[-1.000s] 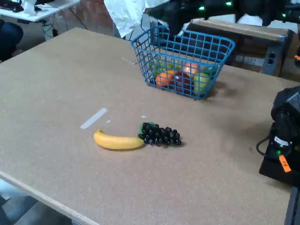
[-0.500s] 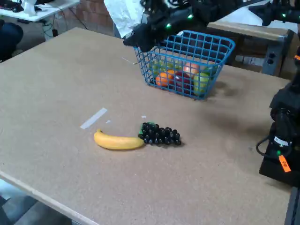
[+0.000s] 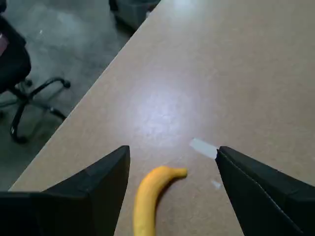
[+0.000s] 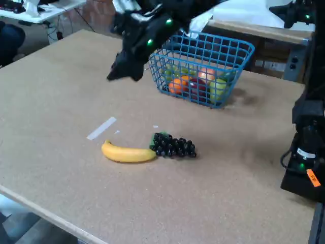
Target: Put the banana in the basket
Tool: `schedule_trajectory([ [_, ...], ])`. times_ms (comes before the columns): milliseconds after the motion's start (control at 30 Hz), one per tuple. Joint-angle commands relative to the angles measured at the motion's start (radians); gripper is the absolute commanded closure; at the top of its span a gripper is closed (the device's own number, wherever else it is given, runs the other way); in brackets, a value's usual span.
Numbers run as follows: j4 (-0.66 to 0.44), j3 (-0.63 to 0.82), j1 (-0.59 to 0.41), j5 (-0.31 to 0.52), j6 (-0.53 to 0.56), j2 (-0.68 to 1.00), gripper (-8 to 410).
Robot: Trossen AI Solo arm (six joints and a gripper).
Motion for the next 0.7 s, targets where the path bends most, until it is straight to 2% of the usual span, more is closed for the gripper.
schedule_trajectory([
  [0, -0.086, 0.085, 0.041, -0.006, -0.037, 0.113, 159],
  [333, -0.096, 0.121, 0.051, -0.005, 0.027, 0.255, 159],
  [667, -0.217, 0.121, 0.051, -0.005, 0.027, 0.253, 159],
])
